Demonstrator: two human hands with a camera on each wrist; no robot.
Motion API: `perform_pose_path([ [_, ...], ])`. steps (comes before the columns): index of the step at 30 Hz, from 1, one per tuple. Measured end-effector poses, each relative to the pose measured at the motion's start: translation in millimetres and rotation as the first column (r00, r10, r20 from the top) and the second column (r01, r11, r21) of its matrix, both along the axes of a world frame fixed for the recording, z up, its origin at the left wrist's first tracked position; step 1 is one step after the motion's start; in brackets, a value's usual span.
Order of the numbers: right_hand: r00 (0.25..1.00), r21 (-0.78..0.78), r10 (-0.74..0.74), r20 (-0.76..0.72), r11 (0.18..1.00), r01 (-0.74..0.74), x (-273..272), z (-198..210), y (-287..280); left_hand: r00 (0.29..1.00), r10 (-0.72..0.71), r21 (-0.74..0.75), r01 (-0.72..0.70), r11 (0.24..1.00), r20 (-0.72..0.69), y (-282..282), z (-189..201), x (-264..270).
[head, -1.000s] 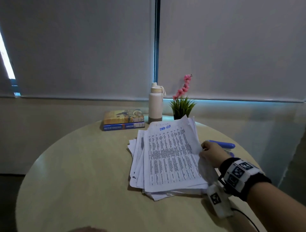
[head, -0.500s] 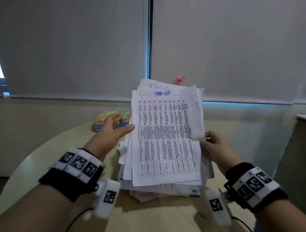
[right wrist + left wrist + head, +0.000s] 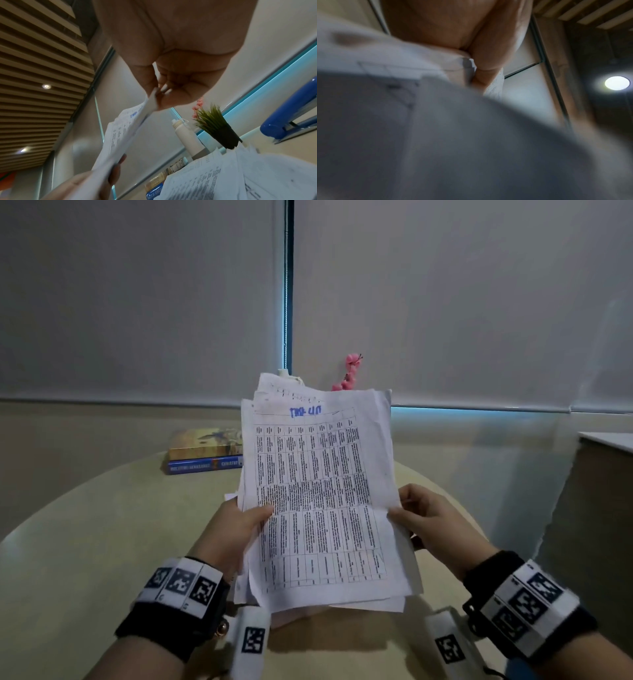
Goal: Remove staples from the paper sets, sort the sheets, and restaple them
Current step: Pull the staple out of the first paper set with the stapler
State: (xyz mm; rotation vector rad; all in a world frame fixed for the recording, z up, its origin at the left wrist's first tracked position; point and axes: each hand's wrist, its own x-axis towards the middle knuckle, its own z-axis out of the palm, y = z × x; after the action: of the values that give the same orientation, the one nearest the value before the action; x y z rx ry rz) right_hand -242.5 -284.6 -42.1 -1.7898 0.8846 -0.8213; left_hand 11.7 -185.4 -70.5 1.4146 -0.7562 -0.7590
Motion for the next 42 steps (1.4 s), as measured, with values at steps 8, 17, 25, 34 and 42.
perform_pose_path([
  [8,0.939,-0.267,-0.322,-0.119,0.922,0.282,-4.5,25.3,-71.8,0.964,0.024,-0.031,-0.033,0.999,-0.263,0.4,-18.2,10.8],
  [17,0.317,-0.369,-0.349,-0.882,0.929,-0.005,25.6,-1.8,-164.7,0.964,-0.056,-0.098,0.031,0.995,-0.261,1.8,-27.3,23.0],
  [25,0.235,-0.378,-0.361,-0.903,0.925,-0.030,27.8,-30.5,-170.8,0.965,-0.070,-0.169,0.027,0.985,-0.252,0.7,-25.0,18.8],
  [34,0.886,-0.101,-0.385,-0.257,0.923,0.372,0.4,9.3,-131.9,0.983,-0.003,-0.183,-0.031,0.983,-0.182,-1.3,-26.6,7.7],
  [42,0.813,0.061,0.247,0.528,0.943,-0.326,21.5,58.7,-57.6,0.983,-0.107,-0.204,0.075,0.976,-0.151,3.6,-12.6,-19.0],
])
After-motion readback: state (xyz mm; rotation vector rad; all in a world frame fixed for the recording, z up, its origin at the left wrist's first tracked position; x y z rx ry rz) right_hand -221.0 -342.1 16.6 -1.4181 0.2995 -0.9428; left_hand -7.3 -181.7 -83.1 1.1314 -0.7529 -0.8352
